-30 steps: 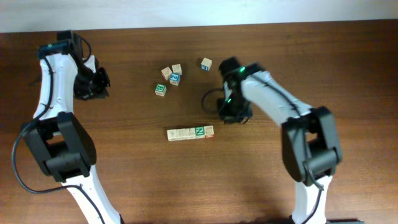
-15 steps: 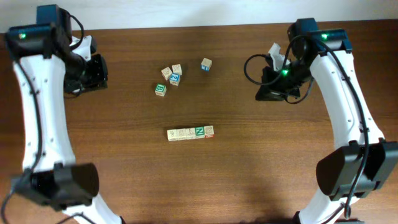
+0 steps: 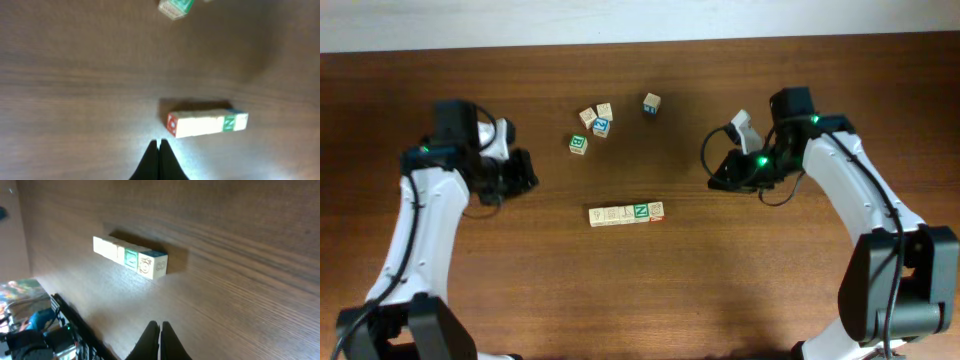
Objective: Rotate 5 blocks
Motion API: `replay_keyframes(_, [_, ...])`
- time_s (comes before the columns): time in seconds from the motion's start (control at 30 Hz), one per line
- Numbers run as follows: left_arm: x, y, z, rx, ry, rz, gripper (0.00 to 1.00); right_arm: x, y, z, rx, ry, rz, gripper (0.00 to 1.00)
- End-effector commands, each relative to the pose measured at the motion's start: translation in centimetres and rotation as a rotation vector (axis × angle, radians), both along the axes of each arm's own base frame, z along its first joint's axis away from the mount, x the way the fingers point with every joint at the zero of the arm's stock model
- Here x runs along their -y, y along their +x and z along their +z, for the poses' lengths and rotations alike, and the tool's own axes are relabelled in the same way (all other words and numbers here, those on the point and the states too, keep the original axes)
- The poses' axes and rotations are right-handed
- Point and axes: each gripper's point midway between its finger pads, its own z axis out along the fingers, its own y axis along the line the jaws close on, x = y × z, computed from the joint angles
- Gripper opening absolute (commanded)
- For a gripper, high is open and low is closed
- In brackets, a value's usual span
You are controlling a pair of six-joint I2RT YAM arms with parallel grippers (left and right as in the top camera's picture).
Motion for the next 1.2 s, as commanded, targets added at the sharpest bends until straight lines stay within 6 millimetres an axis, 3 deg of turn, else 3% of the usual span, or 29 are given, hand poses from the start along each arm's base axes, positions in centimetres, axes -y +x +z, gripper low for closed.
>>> replay_keyframes(0.0, [2.6, -1.7, -3.4, -0.053, -0.075, -0.029, 0.00, -0.5, 0.2, -1.0, -0.011, 0.043, -0.051, 0.05])
replay_keyframes(0.13, [4.0, -2.2, -5.9, -0.057, -0.047, -0.051, 0.00, -1.2, 1.1, -2.4, -0.005, 0.000, -0.109, 0.05])
replay_keyframes(0.2, [4.5, -2.4, -7.7, -0.099, 0.002, -0.028, 0.00, -1.6, 1.5, -3.4, 0.011, -0.101, -0.135, 0.05])
replay_keyframes(0.3, [5.5, -2.2, -8.6, -0.107, 0.006, -0.044, 0.00, -2.1, 1.8, -3.9, 0.036, -0.161, -0.142, 0.05])
replay_keyframes(0.43, [5.8, -2.1, -9.0, -0.106, 0.006, -0.049, 0.00, -2.0, 1.6, -5.6, -0.009, -0.204, -0.159, 0.04])
replay_keyframes(0.53, [5.8, -2.4, -9.1, -0.122, 0.007, -0.050, 0.00, -3.7, 0.8, -6.3, -0.007, -0.112, -0.033, 0.04])
replay_keyframes(0.67, [5.7, -3.0, -9.7, -0.137, 0.009, -0.053, 0.00, -4.3, 0.2, -7.7, -0.043, -0.075, 0.010, 0.04])
replay_keyframes(0.8, [5.6, -3.9, -10.5, -0.155, 0.009, -0.053, 0.00, -4.6, 0.1, -7.6, -0.031, -0.058, 0.035, 0.05])
replay_keyframes(1.17, [6.6, -3.0, -10.1, -0.083, -0.028, -0.129, 0.00, -5.1, -0.2, -7.7, -0.028, -0.068, 0.053, 0.04])
